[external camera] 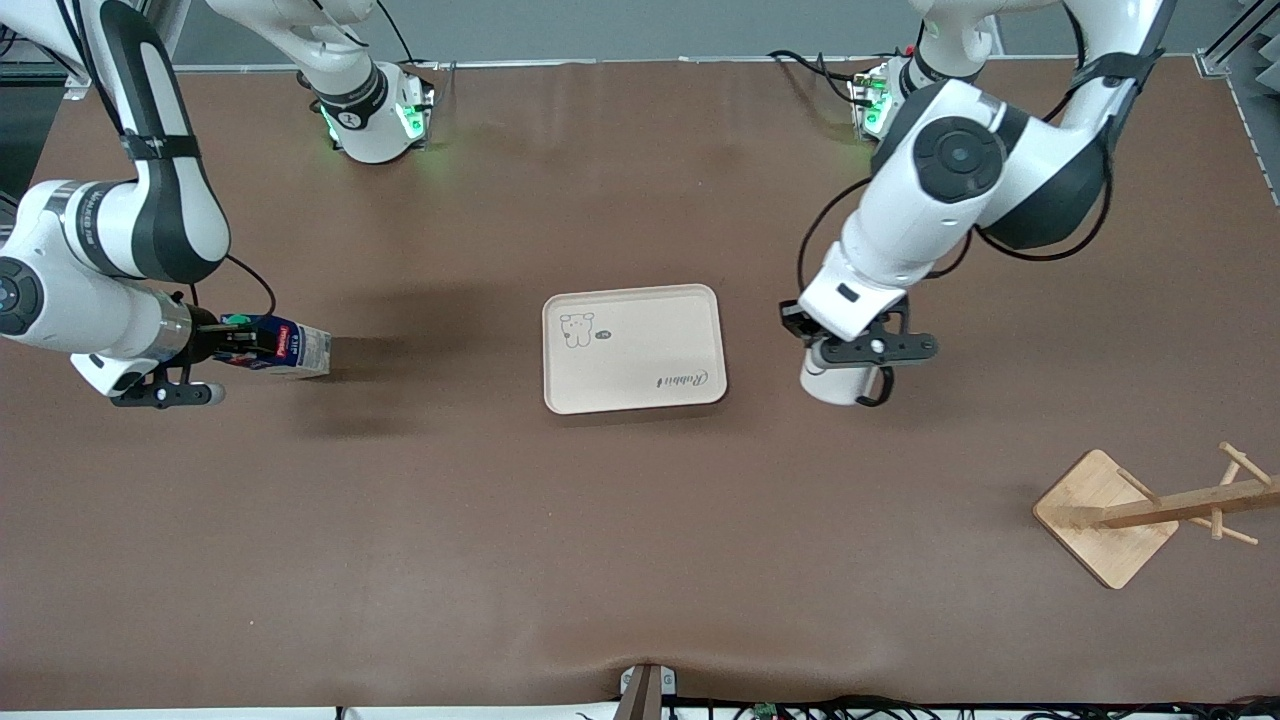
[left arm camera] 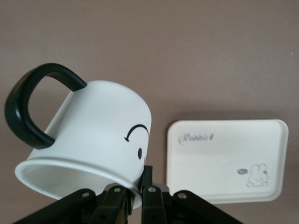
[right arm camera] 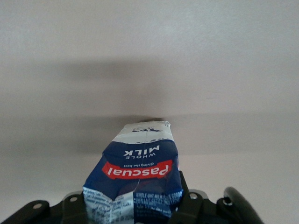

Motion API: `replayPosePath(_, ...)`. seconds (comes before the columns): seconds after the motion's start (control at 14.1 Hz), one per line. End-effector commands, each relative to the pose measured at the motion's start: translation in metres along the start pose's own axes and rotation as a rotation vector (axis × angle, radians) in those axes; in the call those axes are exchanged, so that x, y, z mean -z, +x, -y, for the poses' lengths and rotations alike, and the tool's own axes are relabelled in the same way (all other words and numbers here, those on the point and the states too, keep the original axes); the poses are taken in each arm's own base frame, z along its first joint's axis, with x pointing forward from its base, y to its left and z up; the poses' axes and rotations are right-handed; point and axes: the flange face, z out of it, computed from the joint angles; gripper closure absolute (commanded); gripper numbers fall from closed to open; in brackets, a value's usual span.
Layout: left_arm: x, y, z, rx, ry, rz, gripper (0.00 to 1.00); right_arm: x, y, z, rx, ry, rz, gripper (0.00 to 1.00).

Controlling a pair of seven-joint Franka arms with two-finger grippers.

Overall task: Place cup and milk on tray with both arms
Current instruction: 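Lift the mug off the stand with the left gripper toward the tray, then lower the mug with the left gripper while the right gripper lifts the milk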

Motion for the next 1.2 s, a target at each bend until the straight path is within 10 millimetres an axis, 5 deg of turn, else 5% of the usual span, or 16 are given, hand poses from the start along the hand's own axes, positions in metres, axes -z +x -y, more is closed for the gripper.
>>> replayPosePath(0.0, -0.005, 0.003, -0.036, 0.022, 0.006, 0.050, 1.00, 0.025, 0.010, -0.005, -0.114, -0.006, -0.029, 1.00)
replayPosePath(0.64, -0.055, -0.025, -0.119, 0.019, 0.011, 0.091, 1.00, 0.012, 0.013, 0.004, -0.072, -0.009, -0.002, 1.00)
replayPosePath(0.92, -0.114, -0.047, -0.161, 0.105, 0.057, 0.145, 1.00, 0.009, 0.013, 0.004, -0.019, -0.011, 0.012, 1.00)
replayPosePath(1.13, -0.157, -0.060, -0.168, 0.099, 0.090, 0.207, 1.00, -0.006, 0.019, 0.012, 0.005, -0.016, 0.031, 1.00)
